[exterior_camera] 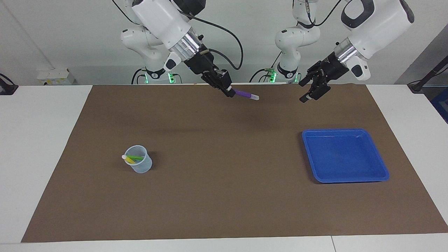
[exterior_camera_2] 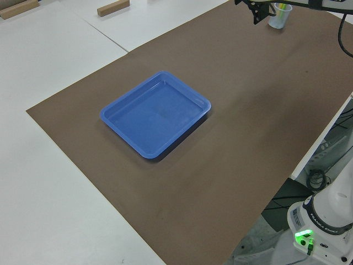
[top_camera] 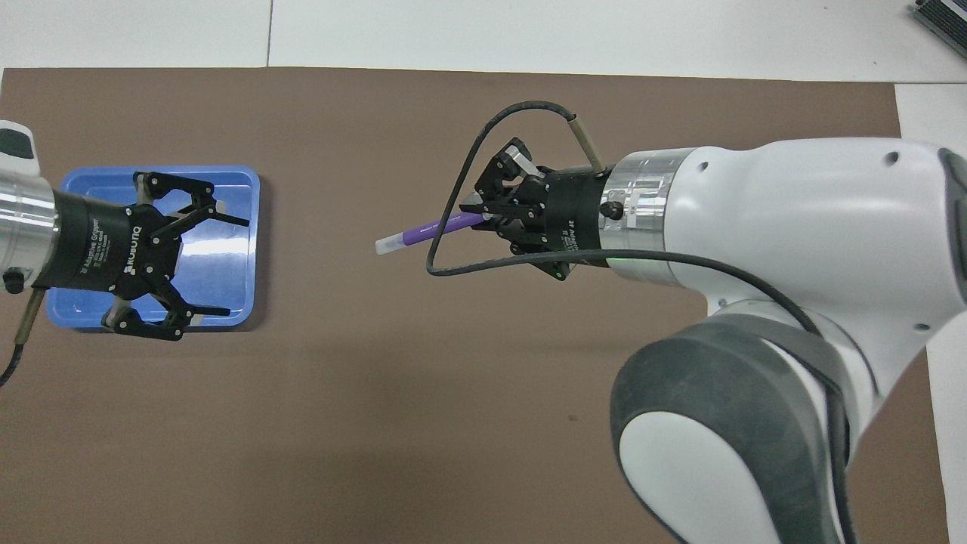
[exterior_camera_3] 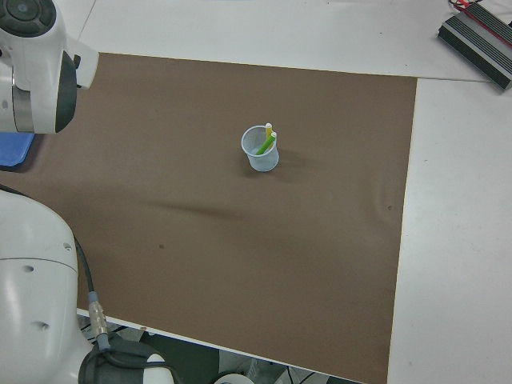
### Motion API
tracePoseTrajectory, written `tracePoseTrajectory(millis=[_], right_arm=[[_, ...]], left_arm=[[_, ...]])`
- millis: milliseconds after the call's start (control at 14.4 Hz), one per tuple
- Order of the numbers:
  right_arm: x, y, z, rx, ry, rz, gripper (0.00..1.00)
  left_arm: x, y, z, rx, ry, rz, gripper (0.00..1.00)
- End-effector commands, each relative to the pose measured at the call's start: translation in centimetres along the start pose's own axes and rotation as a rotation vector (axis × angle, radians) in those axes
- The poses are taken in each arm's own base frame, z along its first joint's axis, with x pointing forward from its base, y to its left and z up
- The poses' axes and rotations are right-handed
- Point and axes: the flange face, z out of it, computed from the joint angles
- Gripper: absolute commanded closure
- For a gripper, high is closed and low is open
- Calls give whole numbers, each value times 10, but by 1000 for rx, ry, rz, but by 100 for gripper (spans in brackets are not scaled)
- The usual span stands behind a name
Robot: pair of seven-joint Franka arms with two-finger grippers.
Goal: Right arm passes pens to left for tray arrangement
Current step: 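Carry the pen toward center while the left gripper reaches toward it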
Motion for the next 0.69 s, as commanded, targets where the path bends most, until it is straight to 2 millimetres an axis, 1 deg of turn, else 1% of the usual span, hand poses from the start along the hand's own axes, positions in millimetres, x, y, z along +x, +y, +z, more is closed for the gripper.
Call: tracePoseTrajectory(millis=[0,69,139,208,277,346,416,623], right_arm=[[-15,5,15,57,2,31,100],[-24,4,23,80,9,7,100],[-26,4,26,77,7,3,100],[-27,4,28,75,8,-5,100],[-32,4,31,71,2,-20,100],[-33,4,31,71,1,-25,100],[-33,4,31,69,1,-26,100],[-33,5,31,69,1,-26,100]], left_arm=[[-30,-1,12,-50,-17,-123,1],[-31,0,13,-61,-16,-197,1],[-31,0,12,-64,-14,-210,1],[-38,0,16,-60,-18,-209,1],[-51,2,21,-68,-21,-213,1],[-74,6,32,-100,-29,-237,1],[-85,7,39,-127,-33,-249,1],[-85,9,38,-134,-35,-261,1]])
